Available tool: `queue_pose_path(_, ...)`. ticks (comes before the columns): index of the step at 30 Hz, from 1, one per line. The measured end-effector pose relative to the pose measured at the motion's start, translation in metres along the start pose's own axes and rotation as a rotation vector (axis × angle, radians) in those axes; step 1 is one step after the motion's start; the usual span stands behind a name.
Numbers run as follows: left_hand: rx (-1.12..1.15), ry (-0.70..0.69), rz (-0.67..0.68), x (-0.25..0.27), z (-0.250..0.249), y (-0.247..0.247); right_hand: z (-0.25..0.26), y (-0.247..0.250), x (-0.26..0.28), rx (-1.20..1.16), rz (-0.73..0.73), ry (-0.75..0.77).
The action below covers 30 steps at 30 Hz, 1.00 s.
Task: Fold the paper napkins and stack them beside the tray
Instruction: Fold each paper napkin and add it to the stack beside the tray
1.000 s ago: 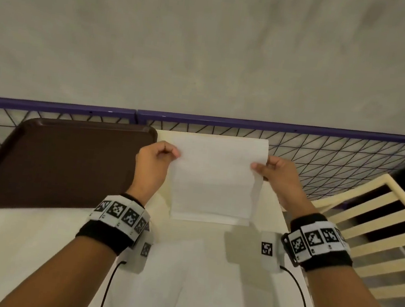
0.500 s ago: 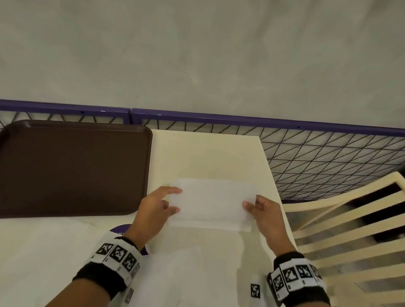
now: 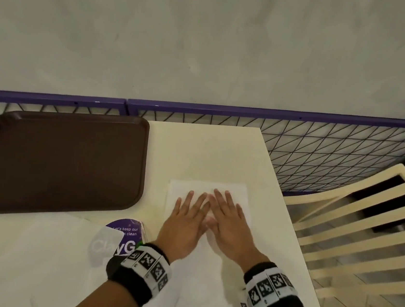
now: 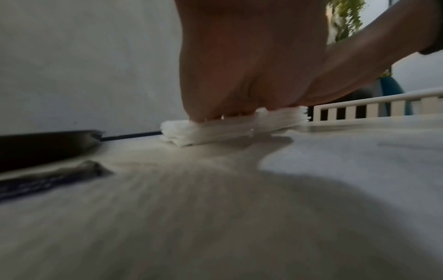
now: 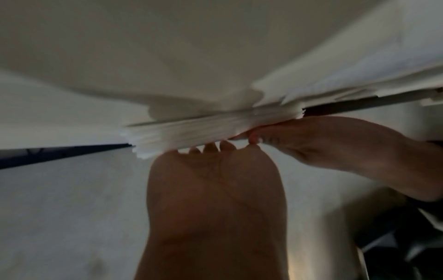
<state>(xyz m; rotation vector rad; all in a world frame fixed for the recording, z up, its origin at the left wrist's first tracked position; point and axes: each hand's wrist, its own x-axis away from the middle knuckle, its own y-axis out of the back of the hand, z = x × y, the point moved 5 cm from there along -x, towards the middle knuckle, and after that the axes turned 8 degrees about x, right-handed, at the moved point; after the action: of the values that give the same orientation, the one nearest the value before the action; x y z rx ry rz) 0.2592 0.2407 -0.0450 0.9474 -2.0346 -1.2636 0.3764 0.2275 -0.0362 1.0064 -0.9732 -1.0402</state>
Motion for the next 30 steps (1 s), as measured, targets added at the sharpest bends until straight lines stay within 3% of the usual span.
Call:
queue_pose_path(2,-0.004,0.046,0.176,0.002,0.010,-0.015,-0.010,-0.018,-0.003,0.059,0.179,-0.020)
queue_pose_path(5,-0.026,0.089,0.234,0.002,0.019,-0.014,-0.027,-0.015,0.001,0.085,0.282,-0.087)
queue_pose_path(10,-0.107,0.279,0.385,0.021,0.035,0.003,-0.041,-0.003,0.008,0.093,0.430,-0.139)
queue_pose_path(12,-0.170,0.335,0.376,0.028,0.036,0.015,-0.040,0.003,0.006,0.065,0.455,-0.137)
queue_pose_path(14,-0.206,0.319,0.251,0.036,0.025,0.032,-0.038,0.013,0.008,0.029,0.418,-0.137)
queue_pose_path(17,-0.137,0.104,-0.088,0.072,-0.012,0.047,-0.033,0.036,0.026,-0.058,0.262,-0.160)
queue_pose_path(19,-0.085,0.072,-0.036,0.115,-0.041,0.035,-0.026,0.048,0.048,-0.155,0.192,-0.177)
queue_pose_path(22,-0.018,0.280,0.231,0.170,-0.056,0.004,-0.010,0.058,0.090,-0.295,0.124,-0.159)
queue_pose_path(23,-0.021,0.357,0.265,0.184,-0.052,-0.011,-0.003,0.059,0.104,-0.351,0.110,-0.148)
queue_pose_path(26,-0.003,0.478,0.238,0.199,-0.044,-0.025,0.016,0.056,0.136,-0.496,0.110,-0.151)
queue_pose_path(28,0.013,0.459,0.193,0.205,-0.047,-0.020,0.034,0.049,0.151,-0.518,0.117,-0.142)
queue_pose_path(30,0.013,0.389,0.162,0.210,-0.058,-0.014,0.058,0.038,0.162,-0.387,0.144,-0.043)
